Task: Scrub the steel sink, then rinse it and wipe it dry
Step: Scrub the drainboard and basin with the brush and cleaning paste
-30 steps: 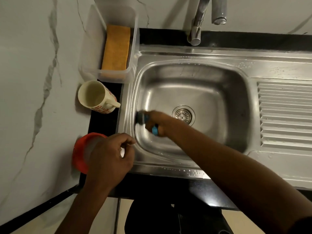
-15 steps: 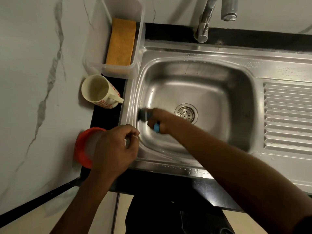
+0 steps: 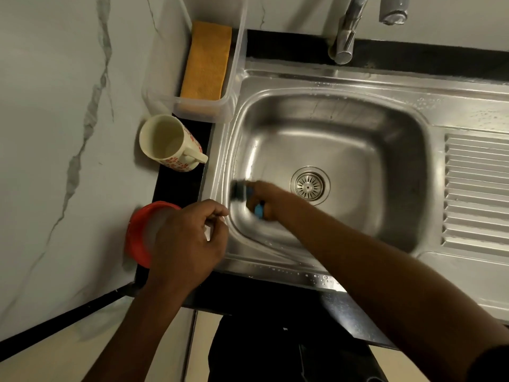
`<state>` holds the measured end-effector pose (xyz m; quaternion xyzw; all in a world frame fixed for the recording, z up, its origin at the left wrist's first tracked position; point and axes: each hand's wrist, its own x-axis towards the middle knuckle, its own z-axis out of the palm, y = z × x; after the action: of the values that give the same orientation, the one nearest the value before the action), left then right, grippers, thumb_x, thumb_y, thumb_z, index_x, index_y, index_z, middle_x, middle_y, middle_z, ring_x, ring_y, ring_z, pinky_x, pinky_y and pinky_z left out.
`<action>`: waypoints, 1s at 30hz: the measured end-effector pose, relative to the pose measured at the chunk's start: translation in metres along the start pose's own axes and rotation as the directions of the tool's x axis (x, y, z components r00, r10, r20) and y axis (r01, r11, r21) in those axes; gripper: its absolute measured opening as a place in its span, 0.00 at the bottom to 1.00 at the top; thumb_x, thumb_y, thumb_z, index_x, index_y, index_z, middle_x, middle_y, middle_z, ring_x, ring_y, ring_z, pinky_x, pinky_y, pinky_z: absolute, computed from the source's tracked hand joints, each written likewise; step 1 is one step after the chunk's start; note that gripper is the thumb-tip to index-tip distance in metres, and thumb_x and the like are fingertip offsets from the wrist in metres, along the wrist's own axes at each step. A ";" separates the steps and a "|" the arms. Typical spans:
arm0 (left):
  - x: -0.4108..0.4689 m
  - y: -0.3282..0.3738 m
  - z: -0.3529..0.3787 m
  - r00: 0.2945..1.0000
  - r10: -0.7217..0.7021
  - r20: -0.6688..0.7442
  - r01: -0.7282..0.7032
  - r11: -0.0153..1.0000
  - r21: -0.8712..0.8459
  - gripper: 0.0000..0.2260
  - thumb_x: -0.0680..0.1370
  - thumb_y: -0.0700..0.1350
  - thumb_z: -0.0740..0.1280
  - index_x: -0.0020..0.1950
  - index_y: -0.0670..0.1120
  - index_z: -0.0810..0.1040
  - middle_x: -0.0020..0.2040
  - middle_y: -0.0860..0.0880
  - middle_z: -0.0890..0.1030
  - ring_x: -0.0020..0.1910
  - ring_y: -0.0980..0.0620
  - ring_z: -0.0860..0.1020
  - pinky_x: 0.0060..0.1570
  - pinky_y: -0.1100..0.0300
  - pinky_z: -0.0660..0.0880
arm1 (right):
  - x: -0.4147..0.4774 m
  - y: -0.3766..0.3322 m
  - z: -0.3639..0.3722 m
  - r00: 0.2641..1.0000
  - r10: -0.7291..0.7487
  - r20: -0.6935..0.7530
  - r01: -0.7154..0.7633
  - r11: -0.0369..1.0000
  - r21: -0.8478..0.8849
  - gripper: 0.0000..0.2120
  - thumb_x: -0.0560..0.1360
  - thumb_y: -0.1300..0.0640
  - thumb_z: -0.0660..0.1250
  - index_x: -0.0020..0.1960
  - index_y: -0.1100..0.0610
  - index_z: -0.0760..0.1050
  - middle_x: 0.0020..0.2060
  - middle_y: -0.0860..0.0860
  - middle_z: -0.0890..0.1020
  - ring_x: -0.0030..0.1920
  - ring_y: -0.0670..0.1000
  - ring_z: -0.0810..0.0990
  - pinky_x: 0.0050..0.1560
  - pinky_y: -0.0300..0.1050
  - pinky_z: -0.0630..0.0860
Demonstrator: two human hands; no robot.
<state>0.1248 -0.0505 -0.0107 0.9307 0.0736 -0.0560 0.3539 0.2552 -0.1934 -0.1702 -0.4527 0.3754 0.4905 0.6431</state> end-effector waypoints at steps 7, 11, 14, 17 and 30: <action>0.002 0.001 0.000 1.000 0.004 0.003 -0.004 1.000 -0.015 0.07 0.79 0.40 0.72 0.54 0.50 0.85 0.45 0.60 0.85 0.47 0.60 0.83 0.46 0.74 0.75 | 0.009 -0.071 0.009 0.984 -0.140 -0.109 0.155 0.977 0.146 0.06 0.82 0.63 0.65 0.55 0.64 0.79 0.26 0.54 0.76 0.22 0.47 0.71 0.21 0.36 0.70; 0.001 0.003 0.000 1.000 0.011 0.011 -0.011 1.000 -0.012 0.07 0.79 0.38 0.72 0.53 0.49 0.86 0.44 0.60 0.84 0.46 0.61 0.82 0.44 0.74 0.74 | 0.010 0.006 0.005 0.987 -0.058 -0.147 0.033 0.985 -0.172 0.16 0.77 0.73 0.62 0.61 0.63 0.80 0.37 0.56 0.73 0.31 0.52 0.71 0.29 0.42 0.68; 0.004 0.006 0.002 1.000 0.005 -0.005 -0.005 1.000 -0.006 0.07 0.79 0.38 0.73 0.52 0.49 0.86 0.42 0.59 0.84 0.45 0.61 0.82 0.42 0.75 0.73 | -0.002 0.027 -0.001 0.994 0.017 -0.108 -0.036 0.984 -0.175 0.14 0.79 0.71 0.62 0.58 0.59 0.81 0.38 0.56 0.72 0.29 0.50 0.69 0.27 0.41 0.68; 0.005 0.008 0.005 1.000 0.009 -0.004 -0.009 1.000 0.010 0.06 0.78 0.38 0.73 0.52 0.48 0.86 0.41 0.59 0.83 0.45 0.64 0.81 0.44 0.76 0.73 | 0.013 -0.003 0.001 0.992 -0.062 -0.114 0.053 0.996 -0.077 0.21 0.78 0.75 0.61 0.64 0.59 0.80 0.40 0.57 0.75 0.30 0.51 0.72 0.25 0.40 0.70; 0.004 0.010 0.006 0.999 0.030 -0.031 -0.029 0.999 0.036 0.05 0.79 0.40 0.72 0.52 0.48 0.86 0.41 0.62 0.81 0.43 0.68 0.79 0.44 0.79 0.70 | 0.031 0.034 -0.031 0.816 -0.558 0.152 0.403 0.361 -0.841 0.24 0.84 0.48 0.62 0.72 0.60 0.57 0.55 0.64 0.82 0.45 0.63 0.83 0.41 0.51 0.75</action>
<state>0.1303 -0.0617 -0.0095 0.9387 0.0645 -0.0373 0.3367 0.2284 -0.2102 -0.2160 -0.8319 -0.0102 0.3597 0.4225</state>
